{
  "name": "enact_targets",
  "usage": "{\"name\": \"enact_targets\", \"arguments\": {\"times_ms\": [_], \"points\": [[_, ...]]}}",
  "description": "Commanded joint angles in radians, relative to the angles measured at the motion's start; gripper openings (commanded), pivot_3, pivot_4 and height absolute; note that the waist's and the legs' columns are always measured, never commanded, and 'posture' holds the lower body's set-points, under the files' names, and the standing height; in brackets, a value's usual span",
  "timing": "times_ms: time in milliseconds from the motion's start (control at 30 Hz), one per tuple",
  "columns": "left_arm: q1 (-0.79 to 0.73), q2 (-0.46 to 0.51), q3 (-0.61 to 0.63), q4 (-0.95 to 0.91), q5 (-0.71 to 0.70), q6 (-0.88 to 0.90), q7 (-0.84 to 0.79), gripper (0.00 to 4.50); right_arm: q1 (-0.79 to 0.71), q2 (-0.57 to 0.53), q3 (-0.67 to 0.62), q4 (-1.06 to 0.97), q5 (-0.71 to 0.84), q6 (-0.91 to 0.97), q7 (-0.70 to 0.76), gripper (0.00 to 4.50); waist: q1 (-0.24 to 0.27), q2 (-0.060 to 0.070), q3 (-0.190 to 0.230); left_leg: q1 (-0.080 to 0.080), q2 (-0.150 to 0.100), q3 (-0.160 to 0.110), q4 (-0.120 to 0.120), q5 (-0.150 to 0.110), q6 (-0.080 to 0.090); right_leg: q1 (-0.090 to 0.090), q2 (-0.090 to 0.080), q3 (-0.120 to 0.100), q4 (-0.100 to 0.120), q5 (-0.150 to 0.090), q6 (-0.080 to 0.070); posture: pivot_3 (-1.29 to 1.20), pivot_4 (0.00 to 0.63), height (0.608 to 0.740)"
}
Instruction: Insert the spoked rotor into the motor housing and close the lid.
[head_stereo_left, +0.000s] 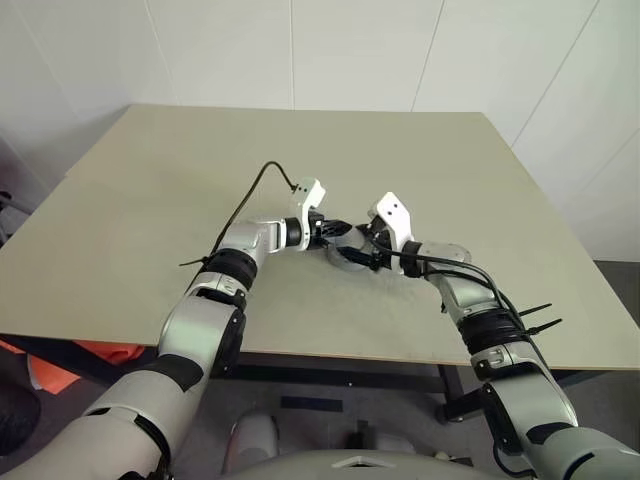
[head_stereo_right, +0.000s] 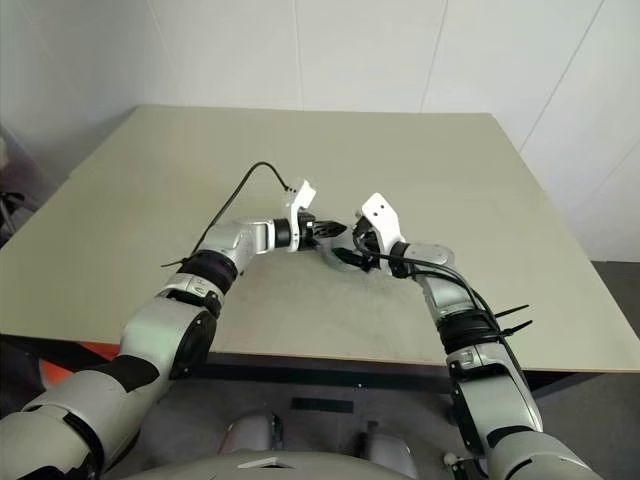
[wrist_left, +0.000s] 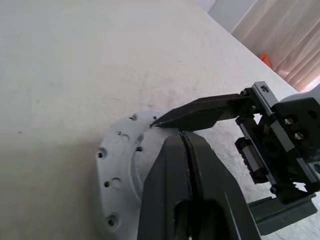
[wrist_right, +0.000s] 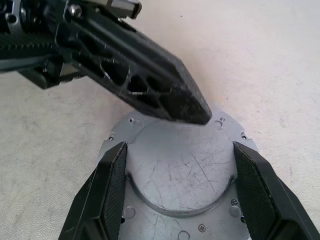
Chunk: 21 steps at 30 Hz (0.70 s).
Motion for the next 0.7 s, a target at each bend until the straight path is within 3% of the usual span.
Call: {"name": "enact_targets", "arguments": {"times_ms": [33, 300, 700], "points": [[-0.016, -0.017, -0.024, 0.004, 0.038, -0.038, -0.012, 0.05, 0.055, -0.006, 0.055, 0.067, -0.044, 0.073, 0.002, 3.11, 0.003, 0.0, 0.0, 0.0, 0.0, 0.0, 0.0, 0.0, 0.0, 0.0, 0.0, 0.0, 0.0, 0.0, 0.0, 0.0, 0.0, 0.74], [0.066, -0.024, -0.161, 0.004, 0.185, -0.123, -0.033, 0.05, 0.061, -0.003, 0.055, 0.054, -0.042, 0.081, -0.003, 3.11, 0.005, 0.001, -0.003, 0.002, 0.0, 0.0, -0.001, 0.0, 0.0, 0.003, 0.0, 0.0, 0.0, 0.0, 0.0, 0.0, 0.0, 0.74], [0.066, -0.033, -0.153, -0.029, 0.189, -0.112, -0.033, 0.05, 0.067, -0.01, 0.05, 0.037, -0.036, 0.096, -0.005, 3.11, 0.006, 0.004, -0.009, 0.005, 0.0, 0.001, -0.003, -0.001, 0.001, 0.005, 0.0, 0.0, -0.001, -0.001, 0.001, 0.0, 0.0, 0.74]]}}
